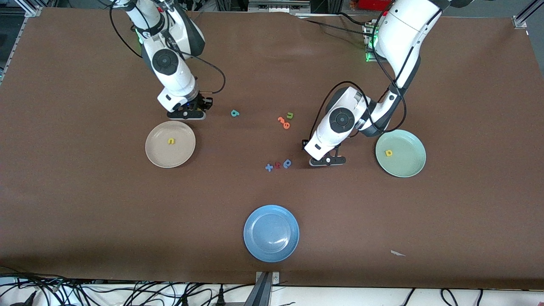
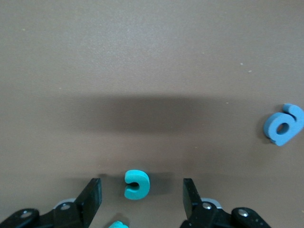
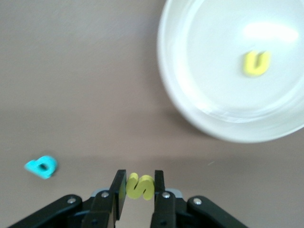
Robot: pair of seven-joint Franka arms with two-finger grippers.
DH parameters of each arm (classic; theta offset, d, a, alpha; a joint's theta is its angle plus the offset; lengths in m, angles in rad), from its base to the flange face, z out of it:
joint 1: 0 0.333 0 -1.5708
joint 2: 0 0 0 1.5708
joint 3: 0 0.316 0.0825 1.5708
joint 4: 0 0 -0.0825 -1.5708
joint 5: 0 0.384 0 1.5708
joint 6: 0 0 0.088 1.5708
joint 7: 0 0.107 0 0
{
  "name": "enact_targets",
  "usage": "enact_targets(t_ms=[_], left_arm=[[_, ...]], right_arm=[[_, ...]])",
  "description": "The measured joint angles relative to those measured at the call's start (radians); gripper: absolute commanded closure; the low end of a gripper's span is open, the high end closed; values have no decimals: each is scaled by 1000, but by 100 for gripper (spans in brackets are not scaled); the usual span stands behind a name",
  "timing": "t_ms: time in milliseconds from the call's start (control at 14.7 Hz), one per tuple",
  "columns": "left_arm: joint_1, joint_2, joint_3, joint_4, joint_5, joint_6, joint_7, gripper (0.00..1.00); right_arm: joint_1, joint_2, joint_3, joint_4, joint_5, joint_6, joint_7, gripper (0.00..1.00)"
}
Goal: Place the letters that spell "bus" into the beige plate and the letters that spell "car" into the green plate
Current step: 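Carry the s to the beige plate while the left gripper grasps teal c, then release the s in the beige plate while the left gripper lowers c into green plate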
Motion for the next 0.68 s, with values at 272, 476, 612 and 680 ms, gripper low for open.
enact_targets(t_ms=[272,476,612,680], left_arm=[[-5,8,0,0,25,0,-23,43],[-5,9,0,0,25,-2,-24,57],[-5,7,1,3,26,-6,-24,63],[-5,7,1,3,26,-7,-25,66]], right_arm=[[-155,6,-5,10,0,-3,-225,100],[-190,32,-8,23,0,-4,-268,100],[-191,62,-8,26,0,4,-267,33],[-191,75,-8,27,0,13,-266,2]])
